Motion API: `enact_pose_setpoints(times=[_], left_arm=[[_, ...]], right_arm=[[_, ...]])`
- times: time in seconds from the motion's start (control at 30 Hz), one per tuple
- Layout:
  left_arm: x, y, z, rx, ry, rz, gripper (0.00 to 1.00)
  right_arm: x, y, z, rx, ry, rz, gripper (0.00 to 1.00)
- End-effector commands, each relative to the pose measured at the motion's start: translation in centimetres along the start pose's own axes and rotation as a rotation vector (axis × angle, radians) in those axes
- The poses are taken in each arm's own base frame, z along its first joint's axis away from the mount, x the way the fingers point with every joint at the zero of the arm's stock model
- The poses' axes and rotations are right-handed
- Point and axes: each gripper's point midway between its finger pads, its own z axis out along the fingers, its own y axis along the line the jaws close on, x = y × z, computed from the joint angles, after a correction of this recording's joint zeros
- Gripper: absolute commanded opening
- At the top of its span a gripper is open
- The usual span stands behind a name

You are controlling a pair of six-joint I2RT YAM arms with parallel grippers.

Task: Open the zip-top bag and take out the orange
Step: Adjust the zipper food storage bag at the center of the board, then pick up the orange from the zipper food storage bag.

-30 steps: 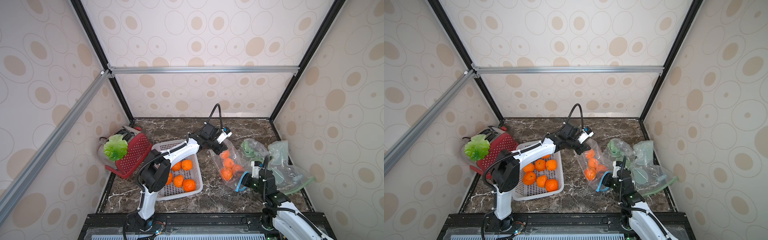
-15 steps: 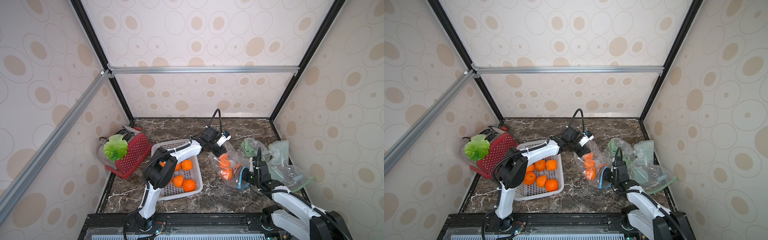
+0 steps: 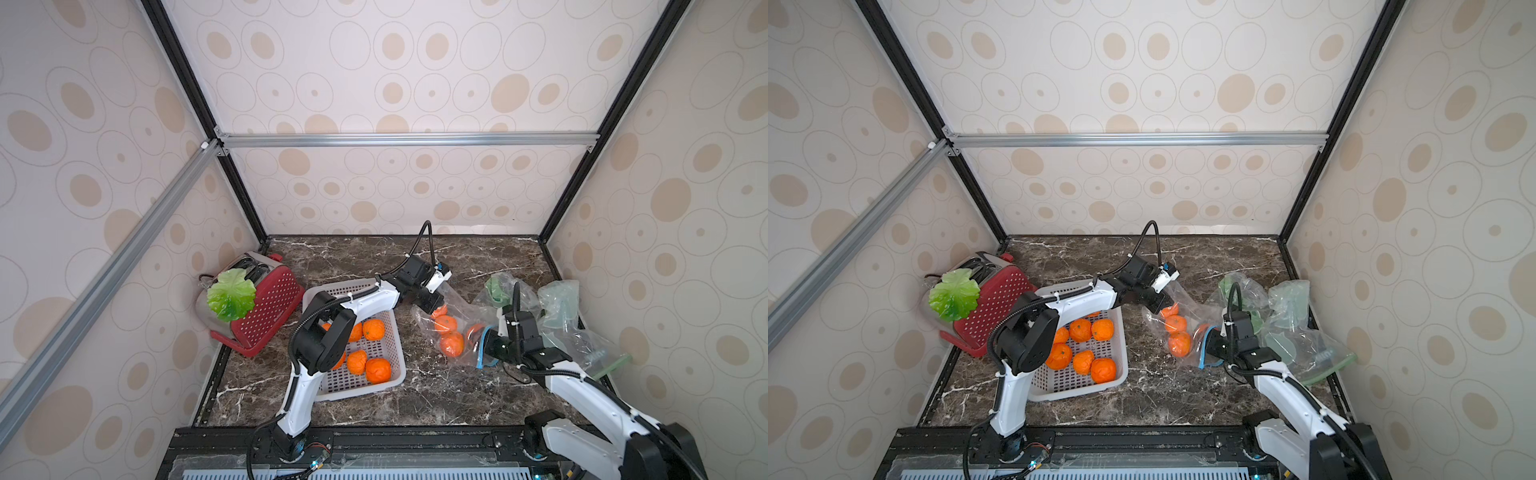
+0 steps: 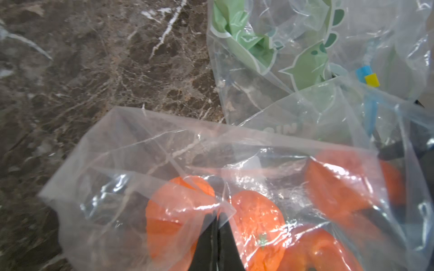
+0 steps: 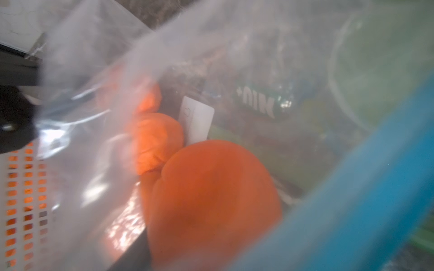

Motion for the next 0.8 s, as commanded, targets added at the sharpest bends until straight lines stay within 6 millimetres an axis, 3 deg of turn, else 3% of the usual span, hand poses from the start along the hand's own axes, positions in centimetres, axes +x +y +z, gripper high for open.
enact_pose_setpoints(times=[0.0,0.23,0.43,0.6,0.7,0.77], left_arm=[[-0.6,2.0,-0.3,-0.072,-0.005,0.001,0.0],[-1.1,3.0,-0.4,-0.105,-0.002,0.011,0.0],[-0.9,3.1,0.3,-0.096,0.004,0.016,0.0],[-1.1,3.0,0.4,-0.077,-0.009,0.017,0.0],[-1.4,2.7,0.3,-0.05,-0.028,0.007,0.0],[-1.6,2.5,0.2,-0.036,-0.039,0.007,0.0]], right_arm=[[0.4,-0.5,-3.2,0.058,0.026,-0.073,0.53],[1.4,1.2,-7.9,-0.014,0.044,-0.051,0.51],[2.1,4.7,-13.4,-0.173,0.078,-0.123,0.53],[2.4,10.6,-15.2,-0.51,0.122,-0.189,0.52],[1.1,15.4,-14.1,-0.751,0.066,-0.169,0.49],[1.6,18.0,-12.8,-0.779,0.025,-0.266,0.53]])
